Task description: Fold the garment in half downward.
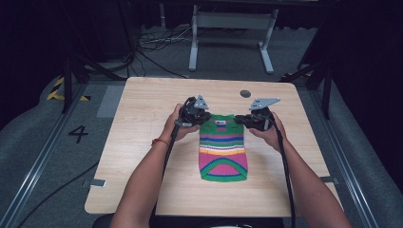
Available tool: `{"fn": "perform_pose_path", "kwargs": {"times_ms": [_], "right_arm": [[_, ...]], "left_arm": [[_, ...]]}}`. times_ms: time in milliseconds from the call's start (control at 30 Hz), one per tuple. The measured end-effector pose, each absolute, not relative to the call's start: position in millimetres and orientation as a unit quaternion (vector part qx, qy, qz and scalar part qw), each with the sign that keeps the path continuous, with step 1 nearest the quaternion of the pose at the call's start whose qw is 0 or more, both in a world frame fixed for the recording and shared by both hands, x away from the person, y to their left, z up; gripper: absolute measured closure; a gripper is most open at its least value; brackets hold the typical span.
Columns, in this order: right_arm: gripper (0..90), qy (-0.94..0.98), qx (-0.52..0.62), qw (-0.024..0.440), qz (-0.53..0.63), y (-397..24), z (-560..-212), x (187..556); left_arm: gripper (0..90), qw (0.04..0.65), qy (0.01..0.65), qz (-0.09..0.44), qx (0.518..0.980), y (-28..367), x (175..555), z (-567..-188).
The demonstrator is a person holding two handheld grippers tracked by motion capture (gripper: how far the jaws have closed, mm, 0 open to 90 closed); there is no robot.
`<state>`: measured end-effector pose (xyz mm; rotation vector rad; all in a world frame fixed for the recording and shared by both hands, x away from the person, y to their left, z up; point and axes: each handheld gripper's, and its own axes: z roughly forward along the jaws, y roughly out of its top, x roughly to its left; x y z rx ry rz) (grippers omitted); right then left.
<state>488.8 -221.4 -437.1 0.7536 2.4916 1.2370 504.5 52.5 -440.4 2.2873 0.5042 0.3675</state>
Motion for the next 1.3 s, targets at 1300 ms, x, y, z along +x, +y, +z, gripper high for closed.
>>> {"fn": "perform_pose_path", "kwargs": {"times_ms": [1300], "right_arm": [[83.4,0.912,0.147,0.062,0.377,-235.4,-455.9,383.3]], "left_arm": [[83.8,0.339,0.065,0.105,0.933,45.0,388.3,-461.4]]}}
